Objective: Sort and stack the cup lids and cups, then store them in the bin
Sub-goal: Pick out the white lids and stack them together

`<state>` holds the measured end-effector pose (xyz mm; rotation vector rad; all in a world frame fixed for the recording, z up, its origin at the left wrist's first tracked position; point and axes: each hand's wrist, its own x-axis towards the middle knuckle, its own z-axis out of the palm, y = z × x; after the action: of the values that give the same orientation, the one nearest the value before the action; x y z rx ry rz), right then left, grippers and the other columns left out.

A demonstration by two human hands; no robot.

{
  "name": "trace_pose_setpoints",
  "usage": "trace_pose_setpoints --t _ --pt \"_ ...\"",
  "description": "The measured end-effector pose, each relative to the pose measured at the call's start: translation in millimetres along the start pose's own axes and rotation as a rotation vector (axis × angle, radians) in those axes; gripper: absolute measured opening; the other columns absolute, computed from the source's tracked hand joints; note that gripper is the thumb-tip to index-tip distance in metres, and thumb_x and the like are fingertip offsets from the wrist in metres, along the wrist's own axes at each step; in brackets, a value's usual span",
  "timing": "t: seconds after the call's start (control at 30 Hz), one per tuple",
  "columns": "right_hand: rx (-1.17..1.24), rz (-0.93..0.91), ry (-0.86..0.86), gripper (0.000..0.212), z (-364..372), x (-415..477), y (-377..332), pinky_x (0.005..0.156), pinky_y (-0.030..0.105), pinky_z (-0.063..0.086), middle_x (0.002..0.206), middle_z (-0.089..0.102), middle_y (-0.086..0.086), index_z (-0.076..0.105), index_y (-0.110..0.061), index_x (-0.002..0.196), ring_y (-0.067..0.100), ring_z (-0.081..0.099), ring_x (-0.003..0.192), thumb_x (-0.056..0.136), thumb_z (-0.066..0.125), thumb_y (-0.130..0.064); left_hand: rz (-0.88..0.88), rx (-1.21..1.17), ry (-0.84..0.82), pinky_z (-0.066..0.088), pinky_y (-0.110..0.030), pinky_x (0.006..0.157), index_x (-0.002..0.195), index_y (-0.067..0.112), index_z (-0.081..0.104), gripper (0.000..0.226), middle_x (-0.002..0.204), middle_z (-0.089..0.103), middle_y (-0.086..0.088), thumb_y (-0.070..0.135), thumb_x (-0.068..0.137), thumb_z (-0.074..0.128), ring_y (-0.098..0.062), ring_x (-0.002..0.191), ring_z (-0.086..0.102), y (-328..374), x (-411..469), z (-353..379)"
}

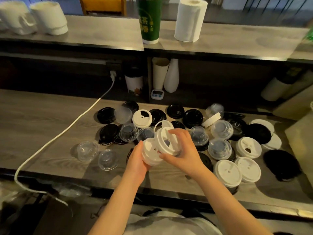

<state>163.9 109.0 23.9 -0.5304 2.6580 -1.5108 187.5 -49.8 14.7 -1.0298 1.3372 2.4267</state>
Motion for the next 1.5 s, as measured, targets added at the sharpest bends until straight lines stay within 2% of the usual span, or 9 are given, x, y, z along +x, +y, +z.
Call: trace_pose_setpoints --t 0.13,0.3,0.4,0.5,0.73,0.93,1.1,1.33,1.5 --pt "-0.154 -0.121 -0.083 0.072 9 -5 2 0.096 0.029 0.044 0.134 0.038 -0.005 0.046 -0.022 0.125 0.015 0.042 0.121 0.068 0.073 -0.056 -0.035 -0.043 -0.104 0.051 -0.033 0.066 0.113 0.011 0.062 0.054 0.107 0.069 -0.013 0.049 0.099 0.026 -0.027 0.095 0.064 3 -4 12" --pt "-0.299 -0.19 -0.13 0.071 -2 -4 10 0.1 0.033 0.042 0.145 0.037 -0.002 0.047 -0.026 0.129 0.017 0.04 0.129 0.071 0.066 -0.061 0.002 0.045 -0.214 0.049 -0.033 0.066 0.111 0.01 0.062 0.034 0.101 0.067 -0.012 0.028 0.098 0.037 -0.021 0.089 0.063 6 -6 14" --pt "-0.017 -0.045 -0.19 0.055 -10 -2 8 0.104 0.028 0.039 0.143 0.042 -0.01 0.051 -0.034 0.127 0.008 0.041 0.13 0.076 0.061 -0.052 0.042 0.105 -0.222 0.048 -0.033 0.068 0.11 0.012 0.057 0.023 0.103 0.063 -0.014 0.017 0.093 0.043 -0.023 0.089 0.061 8 -3 10" --pt "0.375 0.208 -0.048 0.039 -9 4 3 0.086 0.017 0.049 0.124 0.056 -0.01 0.049 -0.031 0.126 0.004 0.056 0.111 0.089 0.057 -0.038 0.075 0.103 -0.245 0.05 -0.035 0.07 0.109 0.01 0.056 0.024 0.105 0.063 -0.015 0.011 0.094 0.038 -0.024 0.092 0.06 12 -1 10" --pt "0.311 0.409 -0.131 0.015 1 24 10 0.083 0.032 0.051 0.1 0.065 -0.003 0.057 -0.026 0.109 0.017 0.062 0.096 0.096 0.05 -0.031 0.169 0.294 -0.221 0.05 -0.034 0.074 0.1 0.017 0.058 0.019 0.097 0.065 -0.006 0.007 0.095 0.041 -0.018 0.089 0.061 21 7 15" --pt "0.058 0.308 -0.224 0.026 -2 46 14 0.078 0.037 0.05 0.099 0.064 0.005 0.053 -0.022 0.118 0.02 0.061 0.091 0.095 0.052 -0.034 0.134 0.506 -0.201 0.057 -0.03 0.071 0.108 0.008 0.058 0.016 0.098 0.065 -0.005 0.007 0.093 0.053 -0.016 0.088 0.063 29 27 0" --pt "0.152 0.368 -0.23 0.028 -9 75 25 0.087 0.033 0.048 0.108 0.065 0.001 0.059 -0.023 0.119 0.018 0.06 0.101 0.097 0.047 -0.035 0.148 0.473 -0.114 0.054 -0.027 0.062 0.111 0.008 0.056 0.02 0.099 0.064 -0.006 0.008 0.091 0.055 -0.015 0.086 0.062 43 41 10" --pt "-0.671 0.386 -0.337 0.056 1 144 63 0.095 0.042 0.045 0.136 0.043 0.012 0.045 -0.015 0.136 0.032 0.044 0.123 0.091 0.051 -0.048 0.247 0.392 0.124 0.052 -0.03 0.075 0.108 0.015 0.055 0.02 0.103 0.061 -0.004 0.012 0.089 0.06 -0.018 0.094 0.06 71 51 -4" --pt "-0.626 0.491 -0.399 0.045 17 160 69 0.09 0.04 0.048 0.134 0.038 0.015 0.054 -0.01 0.123 0.035 0.052 0.11 0.09 0.056 -0.041 0.273 0.375 0.162 0.052 -0.029 0.073 0.112 0.013 0.052 0.024 0.101 0.059 -0.002 0.012 0.09 0.059 -0.014 0.09 0.058 77 51 -9"
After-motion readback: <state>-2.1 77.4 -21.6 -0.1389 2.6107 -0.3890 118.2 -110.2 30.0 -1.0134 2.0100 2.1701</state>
